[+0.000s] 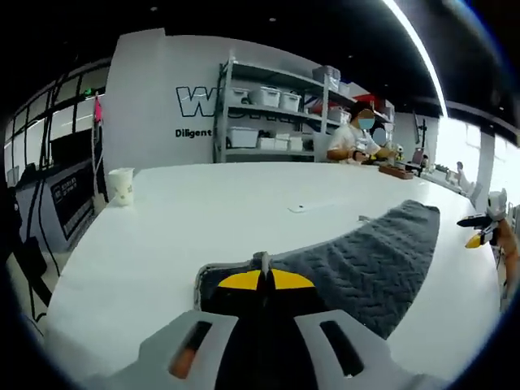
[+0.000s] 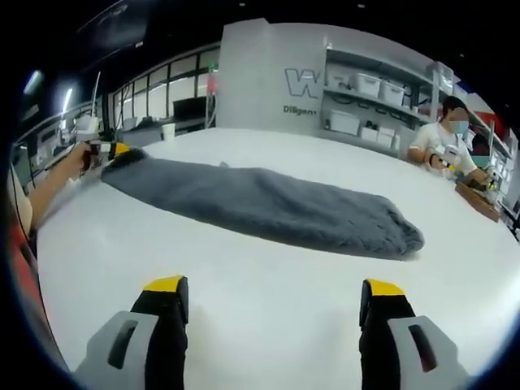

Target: Open the folded towel by lifting each exposed corner and separating the folded layers until the towel lies flat within the target outline without major curled edges

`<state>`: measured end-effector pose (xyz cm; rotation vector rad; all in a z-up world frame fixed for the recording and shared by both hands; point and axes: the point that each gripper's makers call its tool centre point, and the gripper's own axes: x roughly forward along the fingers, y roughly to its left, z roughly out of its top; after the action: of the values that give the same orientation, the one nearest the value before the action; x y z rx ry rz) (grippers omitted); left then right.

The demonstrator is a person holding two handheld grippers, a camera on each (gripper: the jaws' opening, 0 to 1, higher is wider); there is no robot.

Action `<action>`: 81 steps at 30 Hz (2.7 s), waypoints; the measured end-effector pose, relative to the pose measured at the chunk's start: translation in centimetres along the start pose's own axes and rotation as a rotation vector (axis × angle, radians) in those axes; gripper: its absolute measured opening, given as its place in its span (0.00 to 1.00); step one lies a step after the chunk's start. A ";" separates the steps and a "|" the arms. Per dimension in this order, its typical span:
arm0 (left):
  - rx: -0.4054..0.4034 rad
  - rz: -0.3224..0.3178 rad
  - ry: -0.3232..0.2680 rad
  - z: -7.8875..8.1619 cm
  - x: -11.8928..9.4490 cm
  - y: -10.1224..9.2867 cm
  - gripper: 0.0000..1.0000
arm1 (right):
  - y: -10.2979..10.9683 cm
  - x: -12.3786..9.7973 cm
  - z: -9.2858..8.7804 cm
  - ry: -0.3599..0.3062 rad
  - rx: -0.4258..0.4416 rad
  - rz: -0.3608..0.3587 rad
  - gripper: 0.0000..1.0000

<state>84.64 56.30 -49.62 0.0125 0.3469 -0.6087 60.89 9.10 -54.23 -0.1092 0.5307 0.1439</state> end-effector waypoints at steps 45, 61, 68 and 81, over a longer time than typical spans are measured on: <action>0.206 -0.222 0.395 -8.5 -8.3 -5.9 0.02 | 1.0 0.4 -0.1 0.044 -0.033 0.024 0.99; 0.126 -0.313 0.141 -3.0 -8.9 -9.6 0.45 | 0.9 0.6 0.0 0.046 -0.040 0.026 0.99; 0.144 -0.269 0.133 -2.7 -8.4 -10.0 0.82 | 0.4 0.4 0.5 0.046 -0.062 0.018 0.99; 0.021 -0.222 0.033 -2.2 -8.1 -8.4 1.00 | 0.9 1.5 6.0 -0.001 -0.236 0.092 0.97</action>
<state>73.03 54.16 -48.30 0.0041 0.3771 -0.8324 65.03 11.02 -49.94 -0.3148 0.5164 0.2963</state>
